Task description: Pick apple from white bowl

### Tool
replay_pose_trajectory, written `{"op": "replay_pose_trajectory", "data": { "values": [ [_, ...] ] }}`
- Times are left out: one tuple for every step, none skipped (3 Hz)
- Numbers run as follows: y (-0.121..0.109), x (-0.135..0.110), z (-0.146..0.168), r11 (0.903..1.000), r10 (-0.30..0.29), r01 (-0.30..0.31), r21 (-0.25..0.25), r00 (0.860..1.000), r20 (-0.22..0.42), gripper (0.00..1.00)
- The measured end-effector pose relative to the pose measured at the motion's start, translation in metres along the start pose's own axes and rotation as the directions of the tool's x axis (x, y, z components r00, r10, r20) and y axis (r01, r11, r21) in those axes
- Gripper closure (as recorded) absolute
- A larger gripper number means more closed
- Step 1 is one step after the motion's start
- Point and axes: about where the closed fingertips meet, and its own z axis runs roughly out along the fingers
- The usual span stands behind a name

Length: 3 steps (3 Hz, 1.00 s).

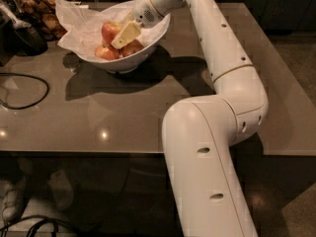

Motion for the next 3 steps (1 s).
{"op": "replay_pose_trajectory", "data": {
  "values": [
    [0.0,-0.001,0.001,1.0,-0.002,0.002,0.0,1.0,0.001,1.0],
    [0.0,-0.022,-0.018,0.9987,-0.015,0.016,0.049,1.0,-0.015,1.0],
    [0.009,-0.05,-0.038,0.9954,-0.049,0.051,0.081,0.998,-0.024,1.0]
  ]
}}
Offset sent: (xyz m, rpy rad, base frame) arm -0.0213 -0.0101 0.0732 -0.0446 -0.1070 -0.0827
